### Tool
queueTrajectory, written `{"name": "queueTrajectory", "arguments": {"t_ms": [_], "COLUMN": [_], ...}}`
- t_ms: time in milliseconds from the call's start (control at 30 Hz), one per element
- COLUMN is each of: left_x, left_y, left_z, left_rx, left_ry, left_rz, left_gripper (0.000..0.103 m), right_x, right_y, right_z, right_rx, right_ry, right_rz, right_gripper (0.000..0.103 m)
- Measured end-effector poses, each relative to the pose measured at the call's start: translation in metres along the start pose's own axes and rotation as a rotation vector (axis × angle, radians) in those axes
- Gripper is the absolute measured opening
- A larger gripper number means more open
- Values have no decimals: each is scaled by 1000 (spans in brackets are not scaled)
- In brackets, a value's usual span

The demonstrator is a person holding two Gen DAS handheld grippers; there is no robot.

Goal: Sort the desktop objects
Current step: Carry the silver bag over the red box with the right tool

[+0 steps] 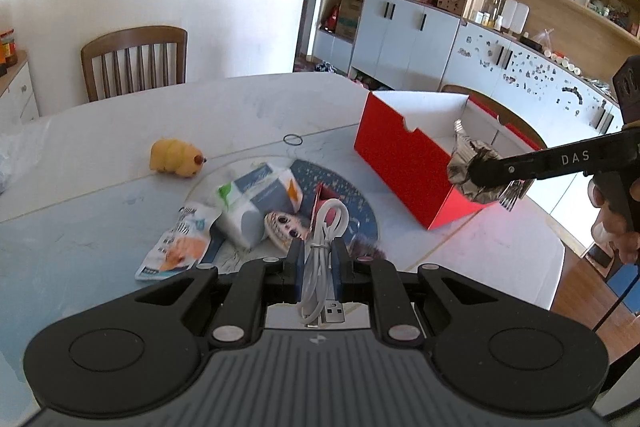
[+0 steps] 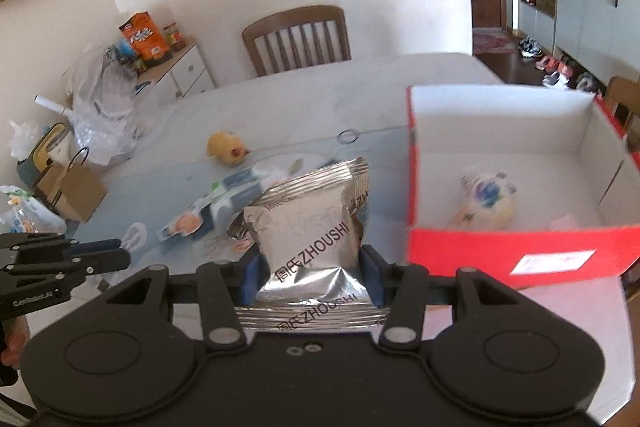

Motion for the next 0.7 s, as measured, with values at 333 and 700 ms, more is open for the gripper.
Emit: {"name": "queueTrajectory", "arguments": {"t_ms": [333, 700], "left_x": [22, 72], "left_y": [-31, -80], "left_z": [27, 58], "left_rx": [11, 46], "left_ry": [-24, -15], "left_rz": [-9, -48], "left_gripper": [13, 12], "right_x": [0, 4], "right_y": [-54, -102], "right_z": [19, 34], "right_rx": [-2, -40], "right_ry": [8, 13], "right_rz": [-67, -103], "right_gripper": [50, 50]}}
Point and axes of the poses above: each gripper's, at about its wrist camera, not at the fingertips, and x roughly the way its jaws point, y to its left, z to its top, the point moved 4 cm from there along x, roughly the way its jaws point, and after that the axes turned 1 degree about -z, right-handed, at the moved point
